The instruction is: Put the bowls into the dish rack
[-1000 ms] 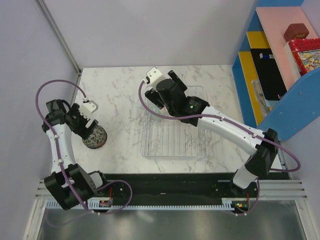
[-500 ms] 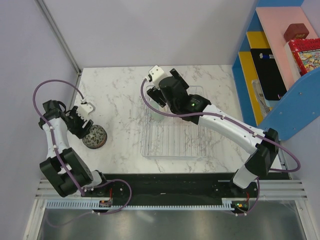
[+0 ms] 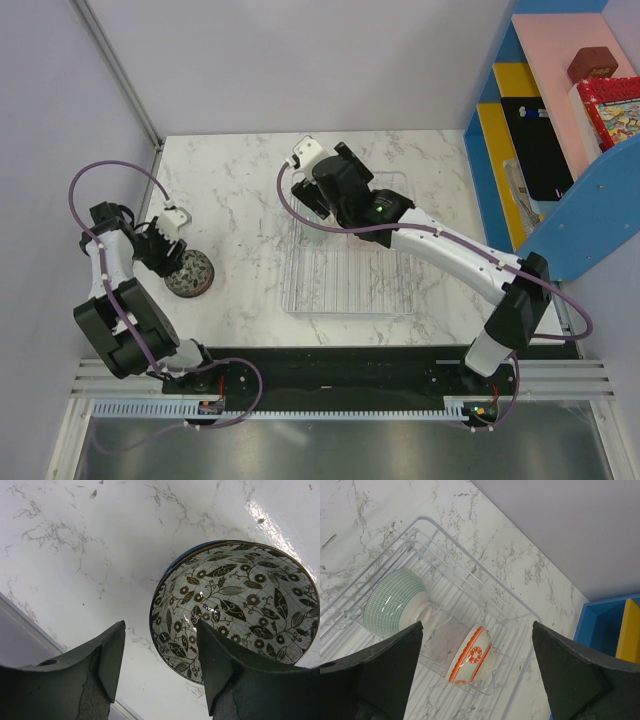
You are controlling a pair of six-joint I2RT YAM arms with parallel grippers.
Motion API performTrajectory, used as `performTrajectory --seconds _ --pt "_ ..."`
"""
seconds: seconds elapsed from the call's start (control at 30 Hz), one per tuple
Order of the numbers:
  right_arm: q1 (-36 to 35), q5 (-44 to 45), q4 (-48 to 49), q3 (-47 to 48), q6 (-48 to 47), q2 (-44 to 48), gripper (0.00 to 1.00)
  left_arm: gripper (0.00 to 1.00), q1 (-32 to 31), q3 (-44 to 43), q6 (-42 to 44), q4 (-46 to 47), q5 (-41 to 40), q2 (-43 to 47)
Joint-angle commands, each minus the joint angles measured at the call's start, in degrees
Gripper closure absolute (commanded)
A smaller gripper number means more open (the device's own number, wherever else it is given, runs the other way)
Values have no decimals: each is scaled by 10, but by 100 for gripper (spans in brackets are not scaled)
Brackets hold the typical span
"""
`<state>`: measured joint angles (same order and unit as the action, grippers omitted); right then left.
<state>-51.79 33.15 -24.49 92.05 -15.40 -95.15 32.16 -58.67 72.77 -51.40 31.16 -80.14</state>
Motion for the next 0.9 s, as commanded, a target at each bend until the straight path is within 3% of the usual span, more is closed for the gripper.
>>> performTrajectory --seconds 0.0,0.4,0.67,0.87 --pt "2 -9 -1 25 5 -6 3 36 4 -18 21 -9 26 -24" --pt "1 -10 -7 36 9 -13 3 65 4 -20 13 -9 33 -26" --pt "2 -13 -9 38 12 -16 3 98 4 -35 4 -9 34 -30" --pt "1 -13 -11 39 13 -18 3 98 4 -45 -3 -10 37 -29"
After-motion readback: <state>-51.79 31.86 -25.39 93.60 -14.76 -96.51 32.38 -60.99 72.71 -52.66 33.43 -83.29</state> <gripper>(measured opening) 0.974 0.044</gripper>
